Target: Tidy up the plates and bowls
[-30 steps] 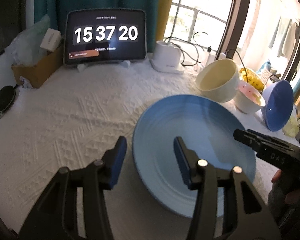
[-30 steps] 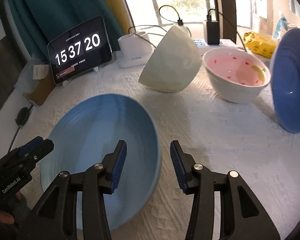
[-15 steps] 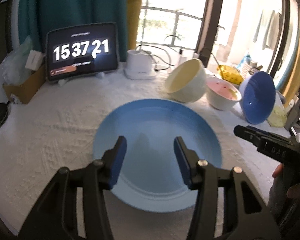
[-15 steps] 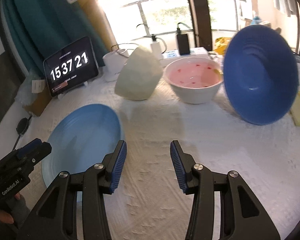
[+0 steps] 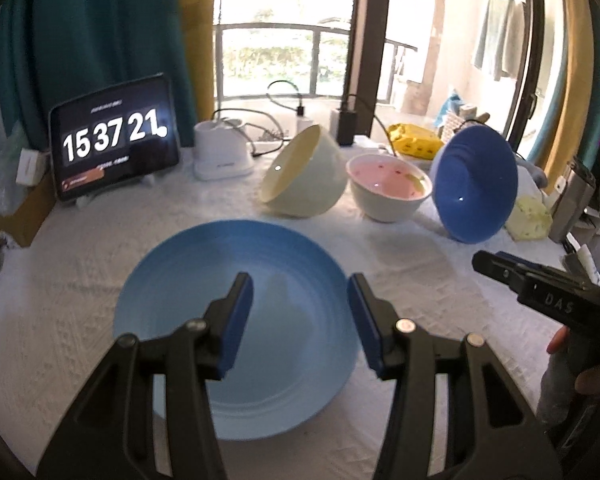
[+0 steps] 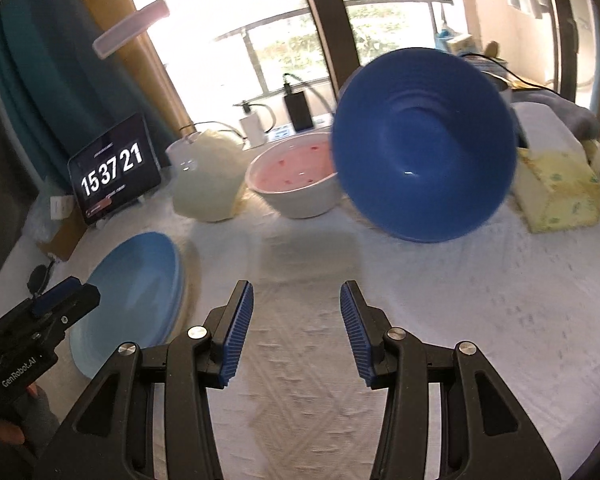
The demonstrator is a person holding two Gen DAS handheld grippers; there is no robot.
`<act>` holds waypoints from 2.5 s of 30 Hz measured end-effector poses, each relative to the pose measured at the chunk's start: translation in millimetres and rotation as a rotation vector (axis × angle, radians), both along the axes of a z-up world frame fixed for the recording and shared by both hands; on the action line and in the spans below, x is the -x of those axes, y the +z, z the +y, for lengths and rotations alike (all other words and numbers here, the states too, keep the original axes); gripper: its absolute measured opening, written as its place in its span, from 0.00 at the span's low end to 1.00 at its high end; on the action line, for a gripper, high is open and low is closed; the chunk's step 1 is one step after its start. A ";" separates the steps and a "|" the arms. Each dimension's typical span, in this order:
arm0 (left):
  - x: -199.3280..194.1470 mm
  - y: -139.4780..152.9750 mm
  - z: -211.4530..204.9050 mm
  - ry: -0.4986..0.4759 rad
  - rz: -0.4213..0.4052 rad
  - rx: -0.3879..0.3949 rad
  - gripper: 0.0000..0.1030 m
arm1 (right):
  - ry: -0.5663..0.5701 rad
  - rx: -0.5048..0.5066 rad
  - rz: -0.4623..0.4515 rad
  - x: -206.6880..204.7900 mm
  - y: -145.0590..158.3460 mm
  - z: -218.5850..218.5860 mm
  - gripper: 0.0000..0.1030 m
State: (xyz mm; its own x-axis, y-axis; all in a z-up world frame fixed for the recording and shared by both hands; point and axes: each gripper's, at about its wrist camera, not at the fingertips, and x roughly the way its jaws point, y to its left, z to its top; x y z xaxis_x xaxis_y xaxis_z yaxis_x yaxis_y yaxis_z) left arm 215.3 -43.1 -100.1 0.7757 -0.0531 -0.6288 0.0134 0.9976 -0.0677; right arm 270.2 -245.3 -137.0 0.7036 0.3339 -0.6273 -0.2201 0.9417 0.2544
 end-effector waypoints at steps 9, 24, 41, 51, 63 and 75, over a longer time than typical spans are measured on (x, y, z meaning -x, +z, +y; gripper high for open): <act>-7.7 15.5 -39.4 -0.066 -0.042 -0.020 0.50 | -0.061 -0.019 -0.030 2.5 9.3 -46.4 0.46; -29.6 56.0 -95.9 -0.158 -0.182 -0.037 0.50 | -0.153 -0.036 -0.114 3.8 29.9 -105.5 0.46; -80.0 44.7 -128.5 -0.222 -0.246 -0.043 0.50 | -0.227 -0.031 -0.130 -33.6 28.8 -143.2 0.46; -120.2 15.1 -143.0 -0.239 -0.215 -0.027 0.50 | -0.227 -0.008 -0.092 -70.9 11.6 -149.2 0.46; -151.9 -6.2 -147.6 -0.239 -0.158 -0.006 0.50 | -0.221 -0.020 -0.052 -100.4 -4.4 -149.0 0.46; -162.4 -11.9 -162.3 -0.253 -0.143 -0.041 0.38 | -0.205 -0.012 -0.024 -112.0 -19.0 -140.7 0.27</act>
State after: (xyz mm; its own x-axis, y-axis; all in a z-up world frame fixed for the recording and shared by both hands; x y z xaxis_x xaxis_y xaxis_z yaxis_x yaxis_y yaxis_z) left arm 377.7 -205.4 -112.0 0.8221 -0.2329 -0.5196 0.2687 0.9632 -0.0065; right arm 382.2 -386.1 -156.0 0.7723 0.1898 -0.6062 -0.0307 0.9643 0.2629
